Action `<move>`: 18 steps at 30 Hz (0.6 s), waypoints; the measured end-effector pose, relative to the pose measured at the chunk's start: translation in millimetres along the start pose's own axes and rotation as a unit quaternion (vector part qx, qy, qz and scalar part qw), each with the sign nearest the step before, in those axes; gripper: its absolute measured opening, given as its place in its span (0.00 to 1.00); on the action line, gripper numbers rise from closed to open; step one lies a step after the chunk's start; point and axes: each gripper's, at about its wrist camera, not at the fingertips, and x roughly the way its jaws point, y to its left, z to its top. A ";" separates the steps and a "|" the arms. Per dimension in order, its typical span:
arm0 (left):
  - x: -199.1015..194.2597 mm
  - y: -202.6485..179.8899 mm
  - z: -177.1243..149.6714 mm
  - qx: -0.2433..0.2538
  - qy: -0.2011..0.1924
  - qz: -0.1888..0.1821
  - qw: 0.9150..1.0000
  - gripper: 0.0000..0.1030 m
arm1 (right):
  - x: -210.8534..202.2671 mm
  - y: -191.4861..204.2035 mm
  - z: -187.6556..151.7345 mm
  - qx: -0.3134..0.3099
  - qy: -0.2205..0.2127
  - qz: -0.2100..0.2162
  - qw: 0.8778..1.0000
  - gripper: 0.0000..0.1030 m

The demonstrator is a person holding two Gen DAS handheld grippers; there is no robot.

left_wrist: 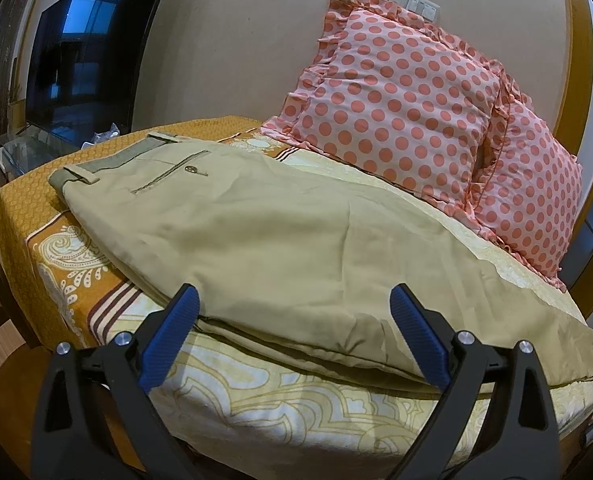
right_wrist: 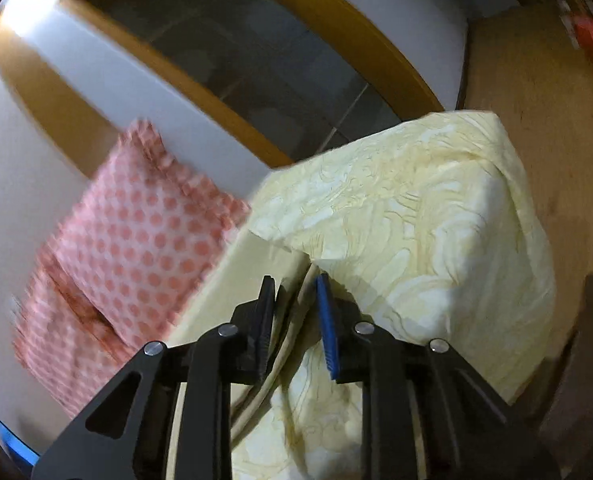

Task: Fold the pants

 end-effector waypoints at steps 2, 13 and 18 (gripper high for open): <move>0.4 0.6 -0.2 -0.002 0.000 -0.002 1.000 0.93 | 5.1 12.0 -1.7 -0.060 0.021 -0.029 0.998 0.28; -4.8 3.8 -1.5 -0.019 -0.001 -0.013 1.000 0.93 | 16.3 20.2 -0.6 -0.063 0.039 0.017 0.997 0.04; -5.1 5.3 -1.3 -0.022 0.000 -0.014 1.000 0.93 | 17.3 98.8 -4.1 -0.097 0.050 0.133 0.985 0.04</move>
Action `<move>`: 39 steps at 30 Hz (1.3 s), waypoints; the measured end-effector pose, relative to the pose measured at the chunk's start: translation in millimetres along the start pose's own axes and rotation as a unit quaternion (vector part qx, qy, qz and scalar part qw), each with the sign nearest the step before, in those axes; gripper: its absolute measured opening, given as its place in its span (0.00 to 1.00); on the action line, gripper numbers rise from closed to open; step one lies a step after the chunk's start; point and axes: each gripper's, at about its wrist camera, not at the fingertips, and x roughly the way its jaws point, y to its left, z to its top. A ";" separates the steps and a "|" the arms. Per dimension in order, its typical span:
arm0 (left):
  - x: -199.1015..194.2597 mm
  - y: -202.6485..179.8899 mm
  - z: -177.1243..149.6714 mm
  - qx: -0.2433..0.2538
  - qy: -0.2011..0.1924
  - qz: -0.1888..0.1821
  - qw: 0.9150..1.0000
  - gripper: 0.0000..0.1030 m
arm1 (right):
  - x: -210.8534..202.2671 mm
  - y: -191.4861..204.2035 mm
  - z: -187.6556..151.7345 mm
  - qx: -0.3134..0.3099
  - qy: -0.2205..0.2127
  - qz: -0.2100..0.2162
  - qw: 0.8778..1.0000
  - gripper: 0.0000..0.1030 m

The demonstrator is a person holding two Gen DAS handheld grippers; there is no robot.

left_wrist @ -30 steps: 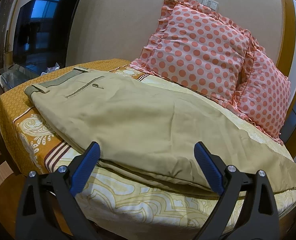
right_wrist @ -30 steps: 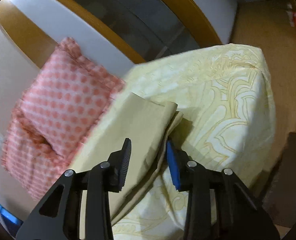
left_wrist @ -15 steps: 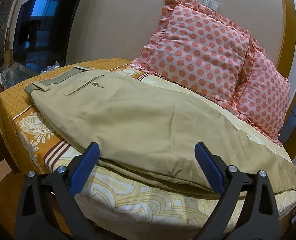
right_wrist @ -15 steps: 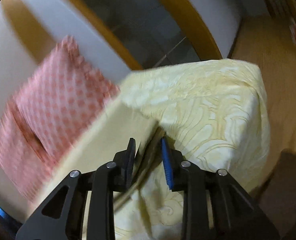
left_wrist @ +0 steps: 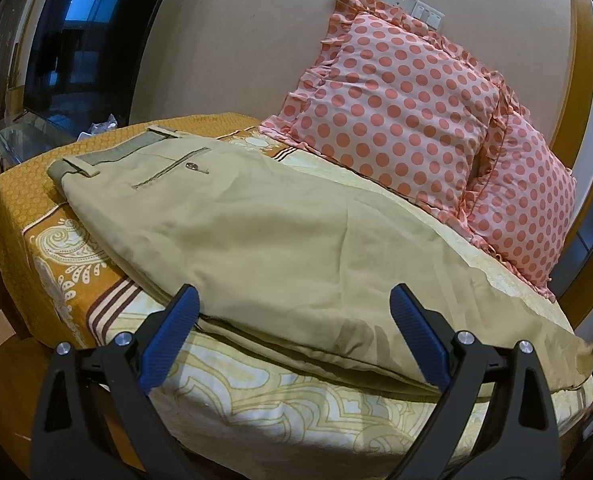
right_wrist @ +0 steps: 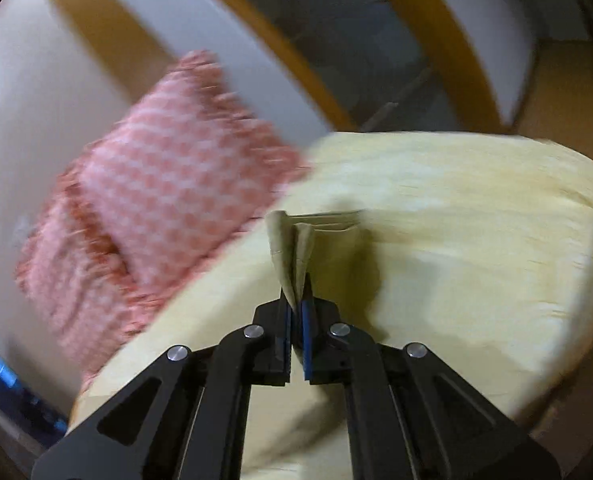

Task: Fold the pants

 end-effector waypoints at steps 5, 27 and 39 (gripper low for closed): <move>-7.7 5.3 5.7 -0.015 -0.010 -0.015 1.000 0.92 | 40.9 137.0 -21.0 -0.087 0.055 0.151 0.983 0.04; -21.2 98.0 31.0 -0.089 -0.033 0.099 0.991 0.92 | 103.7 350.7 -279.9 -0.397 0.322 0.176 0.841 0.52; 6.7 88.9 40.0 -0.145 0.039 -0.026 0.988 0.92 | 97.4 344.4 -286.3 -0.388 0.339 0.201 0.833 0.67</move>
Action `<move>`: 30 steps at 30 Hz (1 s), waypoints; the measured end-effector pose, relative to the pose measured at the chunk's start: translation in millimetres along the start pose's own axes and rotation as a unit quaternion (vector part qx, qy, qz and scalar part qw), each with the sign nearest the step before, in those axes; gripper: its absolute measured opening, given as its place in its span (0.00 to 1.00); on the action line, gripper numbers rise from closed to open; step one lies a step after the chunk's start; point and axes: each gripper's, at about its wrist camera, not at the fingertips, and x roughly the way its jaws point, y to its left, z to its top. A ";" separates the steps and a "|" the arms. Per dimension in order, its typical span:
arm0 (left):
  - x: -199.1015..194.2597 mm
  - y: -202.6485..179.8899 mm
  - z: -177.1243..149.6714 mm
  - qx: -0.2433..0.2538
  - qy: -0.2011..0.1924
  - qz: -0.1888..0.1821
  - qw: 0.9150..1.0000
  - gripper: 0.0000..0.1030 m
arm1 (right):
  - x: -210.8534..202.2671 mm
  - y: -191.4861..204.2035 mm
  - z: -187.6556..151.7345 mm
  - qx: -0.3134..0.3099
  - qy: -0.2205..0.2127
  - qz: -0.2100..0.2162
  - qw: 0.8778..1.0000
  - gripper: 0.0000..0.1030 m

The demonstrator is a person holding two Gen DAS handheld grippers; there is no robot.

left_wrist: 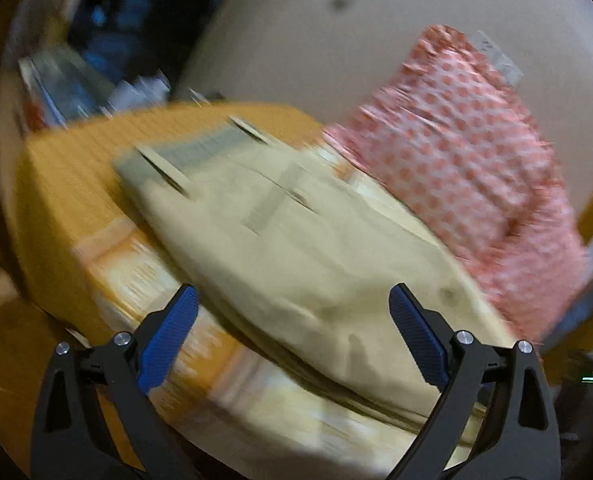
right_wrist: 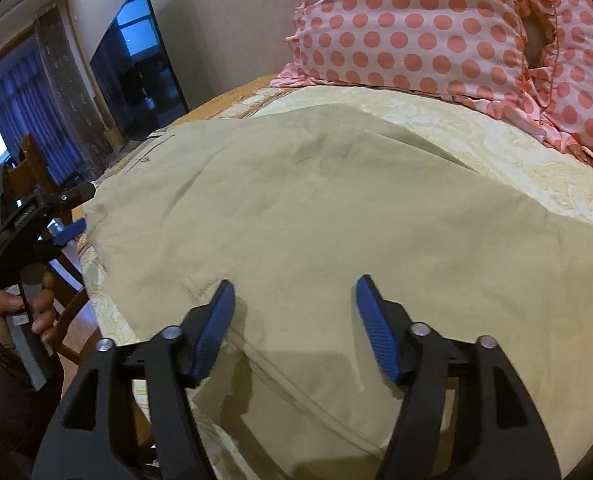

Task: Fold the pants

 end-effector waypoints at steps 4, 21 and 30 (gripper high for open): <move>4.9 -3.3 -3.2 -0.027 0.018 -0.039 0.999 0.92 | 6.5 0.1 -0.6 0.003 -0.001 0.003 1.000 0.69; 17.4 45.9 57.8 -0.136 -0.013 0.048 0.990 0.04 | -25.3 -22.1 -20.4 0.047 -0.036 0.039 0.997 0.70; 7.2 -208.7 36.1 0.216 -0.041 -0.010 0.975 0.04 | -115.1 -100.5 -61.6 0.138 -0.136 -0.021 0.981 0.73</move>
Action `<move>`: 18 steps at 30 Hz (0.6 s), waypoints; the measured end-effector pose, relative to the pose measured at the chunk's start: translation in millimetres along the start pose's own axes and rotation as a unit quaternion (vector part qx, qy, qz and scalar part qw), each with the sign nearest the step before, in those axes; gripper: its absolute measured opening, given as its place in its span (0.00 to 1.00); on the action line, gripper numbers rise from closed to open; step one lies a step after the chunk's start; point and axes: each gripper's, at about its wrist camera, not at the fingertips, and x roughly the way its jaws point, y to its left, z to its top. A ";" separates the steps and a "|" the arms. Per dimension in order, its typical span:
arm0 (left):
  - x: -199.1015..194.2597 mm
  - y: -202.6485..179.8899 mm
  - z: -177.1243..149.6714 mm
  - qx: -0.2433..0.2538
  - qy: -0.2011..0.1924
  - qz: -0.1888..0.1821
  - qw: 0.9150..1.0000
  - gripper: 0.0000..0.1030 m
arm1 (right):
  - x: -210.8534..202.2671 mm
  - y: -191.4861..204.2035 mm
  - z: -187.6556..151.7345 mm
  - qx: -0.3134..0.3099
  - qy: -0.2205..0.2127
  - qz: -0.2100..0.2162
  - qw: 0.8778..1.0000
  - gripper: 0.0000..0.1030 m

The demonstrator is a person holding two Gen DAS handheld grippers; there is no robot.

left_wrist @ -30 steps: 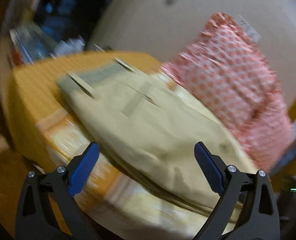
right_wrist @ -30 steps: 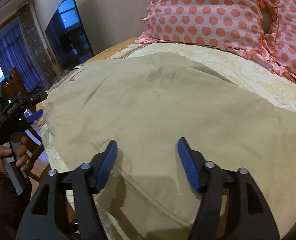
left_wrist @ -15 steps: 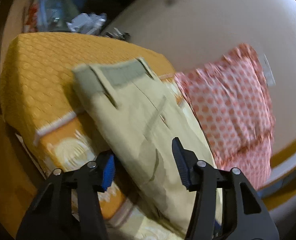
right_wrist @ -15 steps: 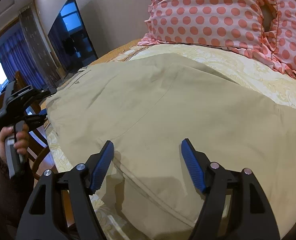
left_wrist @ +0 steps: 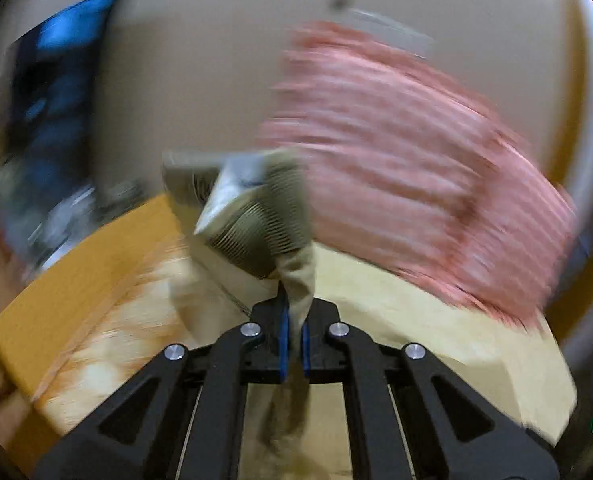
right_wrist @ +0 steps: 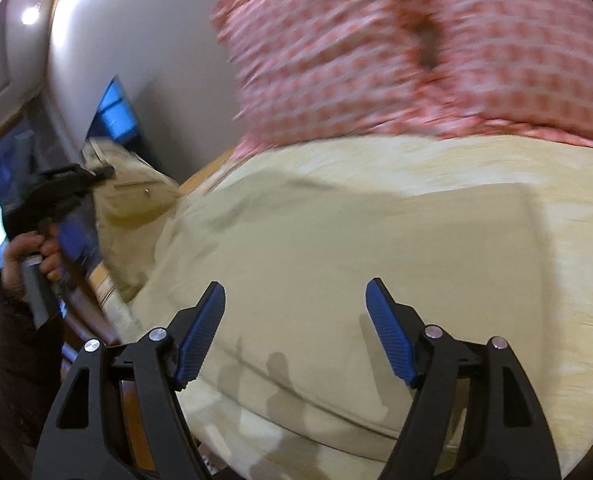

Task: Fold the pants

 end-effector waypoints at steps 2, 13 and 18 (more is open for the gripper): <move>3.4 -67.6 -16.3 0.065 0.012 -0.070 0.995 0.04 | -20.2 -25.6 -0.4 0.030 -0.019 -0.026 0.999 0.73; 35.2 -204.2 -163.1 0.191 0.176 -0.232 0.938 0.04 | -81.7 -130.3 -4.7 0.180 -0.065 -0.078 0.978 0.74; 22.5 -225.0 -166.1 0.205 0.155 -0.240 0.936 0.06 | -56.8 -134.4 20.6 0.201 -0.047 0.008 0.979 0.76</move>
